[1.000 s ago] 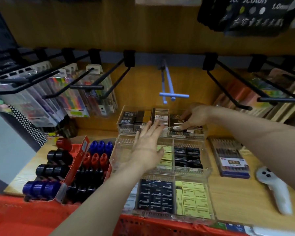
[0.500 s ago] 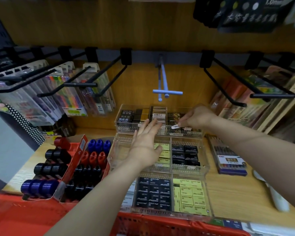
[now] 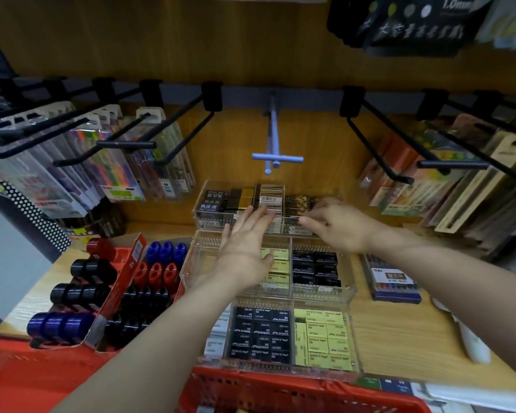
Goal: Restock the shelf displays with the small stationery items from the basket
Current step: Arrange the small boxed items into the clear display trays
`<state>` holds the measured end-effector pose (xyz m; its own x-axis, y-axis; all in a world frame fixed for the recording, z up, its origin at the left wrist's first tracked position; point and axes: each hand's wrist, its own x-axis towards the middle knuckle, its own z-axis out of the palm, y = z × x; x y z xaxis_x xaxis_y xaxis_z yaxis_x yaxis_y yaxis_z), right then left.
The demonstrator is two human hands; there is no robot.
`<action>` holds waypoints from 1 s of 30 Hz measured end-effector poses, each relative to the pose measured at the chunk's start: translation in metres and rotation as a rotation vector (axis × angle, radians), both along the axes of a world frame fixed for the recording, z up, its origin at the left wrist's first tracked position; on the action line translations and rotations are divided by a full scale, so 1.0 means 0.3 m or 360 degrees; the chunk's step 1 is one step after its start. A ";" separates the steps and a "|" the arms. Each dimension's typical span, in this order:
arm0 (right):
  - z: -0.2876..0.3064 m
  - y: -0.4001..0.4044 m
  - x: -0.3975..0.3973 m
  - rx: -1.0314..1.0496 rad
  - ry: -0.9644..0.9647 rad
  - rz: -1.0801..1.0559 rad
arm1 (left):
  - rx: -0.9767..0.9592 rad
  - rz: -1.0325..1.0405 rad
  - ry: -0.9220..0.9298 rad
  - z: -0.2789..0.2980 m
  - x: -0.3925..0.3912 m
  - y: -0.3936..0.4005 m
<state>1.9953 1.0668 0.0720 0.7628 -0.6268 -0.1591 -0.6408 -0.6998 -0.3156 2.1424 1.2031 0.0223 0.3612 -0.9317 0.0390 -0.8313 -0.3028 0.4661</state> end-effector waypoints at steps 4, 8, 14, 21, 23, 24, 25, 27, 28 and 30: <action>-0.024 0.007 -0.101 -0.0435 -0.0315 -0.0036 | -0.0049 -0.0025 -0.0277 0.045 -0.026 -0.028; -0.063 0.030 -0.142 -0.0477 -0.0067 -0.0058 | 0.0001 -0.0269 -0.0366 0.084 -0.088 -0.086; -0.076 0.030 -0.097 -0.0532 -0.0096 -0.0212 | 0.0152 -0.0270 -0.0448 0.122 -0.091 -0.162; -0.086 0.051 -0.094 -0.0584 -0.0007 -0.0229 | 0.0069 -0.0274 -0.0524 0.107 -0.117 -0.152; -0.091 0.057 -0.099 -0.0518 -0.0029 -0.0253 | 0.0048 -0.0262 -0.0492 0.093 -0.126 -0.150; -0.089 0.056 -0.099 -0.0499 -0.0024 -0.0262 | 0.0073 -0.0246 -0.0471 0.092 -0.128 -0.154; -0.081 0.053 -0.094 -0.0485 -0.0003 -0.0267 | 0.0108 -0.0231 -0.0457 0.095 -0.127 -0.162; -0.056 0.050 -0.080 -0.0418 0.0075 -0.0263 | 0.0182 -0.0236 -0.0437 0.108 -0.128 -0.175; -0.045 0.058 -0.077 -0.0383 0.0107 -0.0254 | 0.0204 -0.0246 -0.0429 0.118 -0.133 -0.168; -0.044 0.084 -0.088 -0.0342 0.0055 -0.0251 | 0.0205 -0.0262 -0.0430 0.122 -0.150 -0.136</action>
